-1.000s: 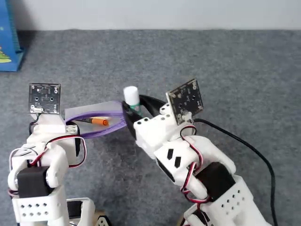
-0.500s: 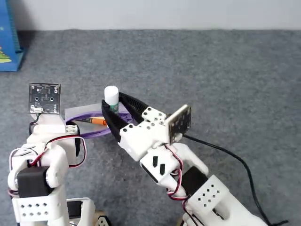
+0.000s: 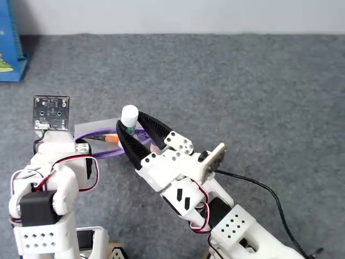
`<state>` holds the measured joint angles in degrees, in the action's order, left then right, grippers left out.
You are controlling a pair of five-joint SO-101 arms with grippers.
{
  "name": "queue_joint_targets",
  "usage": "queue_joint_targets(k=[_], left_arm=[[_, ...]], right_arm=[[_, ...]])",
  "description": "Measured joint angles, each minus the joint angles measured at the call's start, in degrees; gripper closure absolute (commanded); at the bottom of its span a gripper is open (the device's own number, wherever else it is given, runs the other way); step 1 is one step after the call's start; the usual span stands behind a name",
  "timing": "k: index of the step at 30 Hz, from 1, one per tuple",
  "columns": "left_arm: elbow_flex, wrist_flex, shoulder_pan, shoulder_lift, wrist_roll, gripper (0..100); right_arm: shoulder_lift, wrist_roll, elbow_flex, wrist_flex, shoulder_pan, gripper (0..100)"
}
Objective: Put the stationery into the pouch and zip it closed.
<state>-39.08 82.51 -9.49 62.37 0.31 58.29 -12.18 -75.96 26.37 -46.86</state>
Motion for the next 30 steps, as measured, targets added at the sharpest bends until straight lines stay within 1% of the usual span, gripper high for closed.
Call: queue_joint_targets(k=[6, 11, 15, 21, 23, 27, 29, 30], left_arm=[[3.4, 2.6, 0.2, -0.6, 0.0, 99], [4.9, 3.3, 4.7, -0.6, 0.0, 99], [5.6, 3.3, 6.9, -0.6, 0.0, 99], [8.3, 3.4, 7.6, -0.7, 0.0, 99], [9.0, 4.0, 7.6, -0.7, 1.0, 99], [9.1, 4.1, 7.6, -0.7, 1.5, 99], [9.1, 4.1, 7.6, -0.7, 1.5, 99], [9.1, 4.1, 7.6, -0.7, 1.6, 99]], right_arm=[[0.0, 0.0, 0.0, 1.5, 0.0, 99.1], [0.0, 0.0, 0.0, 1.5, 0.0, 99.1], [0.0, 0.0, 0.0, 1.5, 1.4, 99.1], [0.0, -0.1, 0.0, 1.5, 1.7, 99.1], [-0.2, -0.1, 0.0, 1.5, 1.7, 99.1], [-3.9, -0.1, 0.0, 1.5, 1.7, 98.8], [-6.0, -0.1, 0.0, 1.5, 1.7, 96.1], [-6.7, -0.1, 0.0, 1.6, 1.7, 92.7]])
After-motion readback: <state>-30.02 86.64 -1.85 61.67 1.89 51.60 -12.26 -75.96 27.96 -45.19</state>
